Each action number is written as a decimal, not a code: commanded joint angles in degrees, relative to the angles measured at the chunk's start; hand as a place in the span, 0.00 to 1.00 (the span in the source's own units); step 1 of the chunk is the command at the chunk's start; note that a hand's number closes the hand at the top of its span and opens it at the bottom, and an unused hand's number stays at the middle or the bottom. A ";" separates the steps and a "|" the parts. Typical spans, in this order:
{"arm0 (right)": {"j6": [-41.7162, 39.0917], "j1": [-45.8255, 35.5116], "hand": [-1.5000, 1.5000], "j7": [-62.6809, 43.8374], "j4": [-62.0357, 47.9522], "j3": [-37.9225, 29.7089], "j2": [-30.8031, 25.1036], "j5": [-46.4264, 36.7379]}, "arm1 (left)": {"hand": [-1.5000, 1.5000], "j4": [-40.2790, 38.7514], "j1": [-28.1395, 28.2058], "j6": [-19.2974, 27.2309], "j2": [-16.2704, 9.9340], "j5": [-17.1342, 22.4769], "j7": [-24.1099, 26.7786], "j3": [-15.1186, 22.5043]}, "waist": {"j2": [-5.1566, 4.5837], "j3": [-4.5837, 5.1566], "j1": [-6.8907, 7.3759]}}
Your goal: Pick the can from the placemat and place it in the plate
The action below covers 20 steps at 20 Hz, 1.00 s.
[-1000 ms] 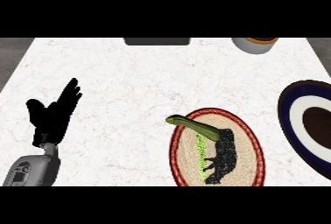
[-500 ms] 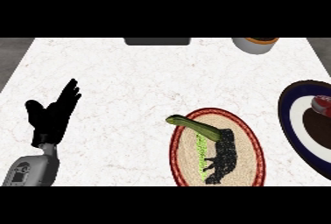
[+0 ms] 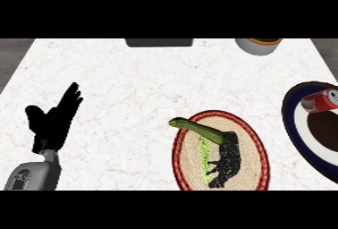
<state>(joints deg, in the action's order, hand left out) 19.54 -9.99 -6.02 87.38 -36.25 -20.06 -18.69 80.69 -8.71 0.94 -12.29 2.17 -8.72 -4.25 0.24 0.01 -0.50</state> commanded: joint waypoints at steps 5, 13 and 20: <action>-7.77 3.91 0.00 -5.45 8.65 -5.27 5.59 18.70 | 0.50 -0.75 1.45 -1.03 0.10 0.25 2.37 -0.57 | 0.02 0.00 -0.42; -13.66 10.38 0.00 2.36 6.62 -10.16 3.93 27.76 | 0.50 3.39 1.20 -0.94 0.59 -0.77 -2.71 -0.29 | -0.18 -0.02 0.39; -16.42 13.11 0.00 6.49 2.44 -12.96 1.49 30.85 | 0.50 -1.88 0.29 -2.50 1.13 -1.06 1.70 -1.67 | -0.23 -0.01 0.34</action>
<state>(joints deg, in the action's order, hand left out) 4.05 2.48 -1.08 92.00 -48.33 -16.85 10.65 80.85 -9.06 -0.18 -11.41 1.15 -9.48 -5.36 0.05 -0.01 -0.26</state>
